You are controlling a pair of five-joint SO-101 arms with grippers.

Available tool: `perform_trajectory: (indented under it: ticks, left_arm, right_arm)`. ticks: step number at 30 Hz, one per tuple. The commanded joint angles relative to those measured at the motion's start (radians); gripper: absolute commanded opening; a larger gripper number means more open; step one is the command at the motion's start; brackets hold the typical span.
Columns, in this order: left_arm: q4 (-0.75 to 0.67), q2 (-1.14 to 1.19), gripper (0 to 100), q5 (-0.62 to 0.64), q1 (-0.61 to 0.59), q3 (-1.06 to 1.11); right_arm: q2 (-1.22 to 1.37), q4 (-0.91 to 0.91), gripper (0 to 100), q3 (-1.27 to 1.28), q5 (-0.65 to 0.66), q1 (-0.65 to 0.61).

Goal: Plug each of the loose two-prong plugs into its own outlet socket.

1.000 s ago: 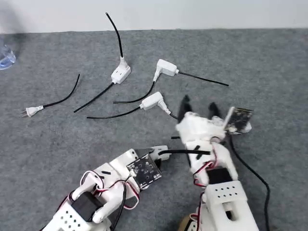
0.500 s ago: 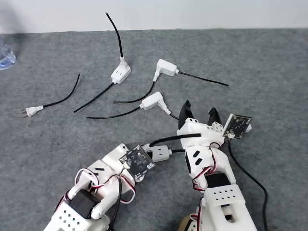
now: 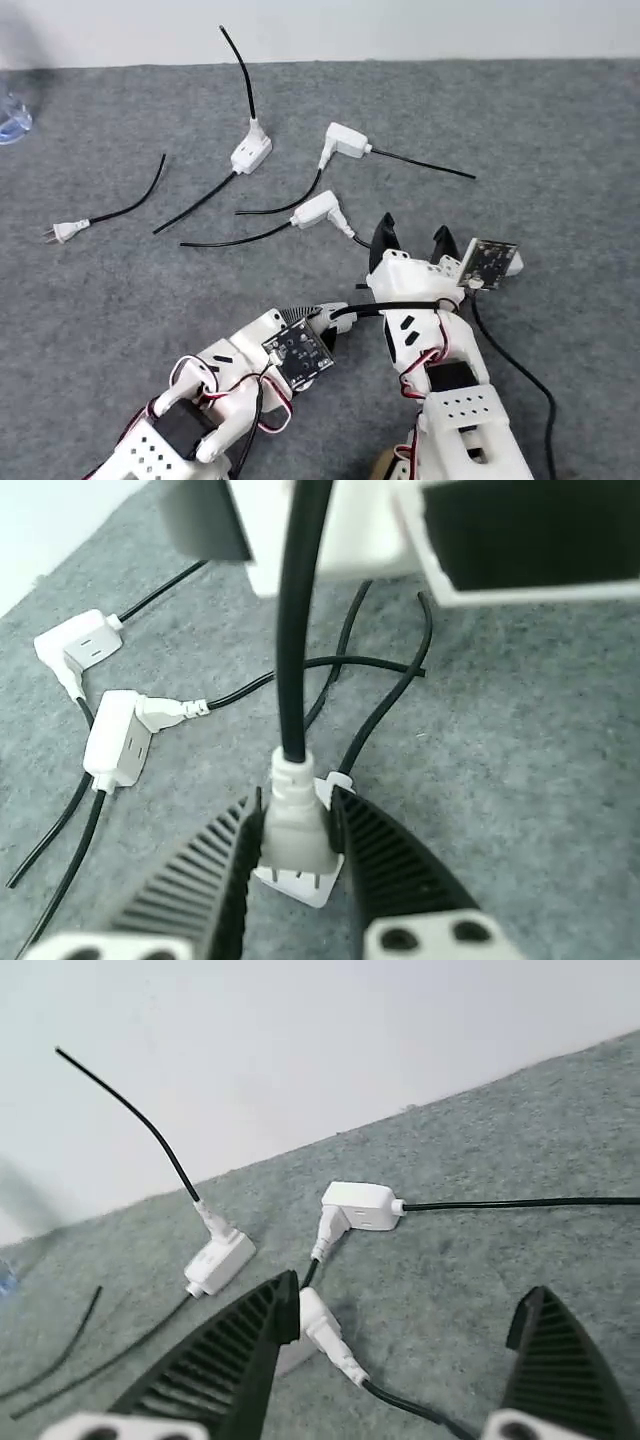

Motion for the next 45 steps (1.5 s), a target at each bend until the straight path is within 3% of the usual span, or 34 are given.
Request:
perform_trajectory:
  ticks: [1, 8, 15, 27, 33, 39, 45]
  left_arm:
    - [-0.032, -0.003, 1, 0.009, 0.006, -0.005]
    - [-0.063, -0.002, 1, 0.003, -0.002, 0.008]
    - [-0.106, -0.002, 1, 0.003, -0.087, 0.041]
    - [0.316, 0.02, 1, 0.057, -0.086, -0.435]
    - [0.425, 0.404, 1, 0.048, -0.014, -0.685]
    - [0.336, 0.698, 1, 0.044, -0.003, -0.812]
    - [0.12, 0.709, 1, 0.044, -0.005, -0.644]
  right_arm:
    - [-0.002, -0.021, 33.2, 0.006, 0.098, -0.008]
    - [-0.002, -0.021, 33.2, 0.008, 0.115, -0.004]
    - [-0.002, -0.019, 33.2, 0.008, 0.117, -0.002]
    - [-0.002, 0.031, 33.2, 0.002, 0.112, -0.002]
    - [-0.002, 0.031, 33.2, 0.003, 0.112, -0.002]
    - [-0.002, 0.031, 33.2, 0.006, 0.112, -0.002]
    - [-0.002, 0.028, 33.2, 0.005, 0.114, 0.022]
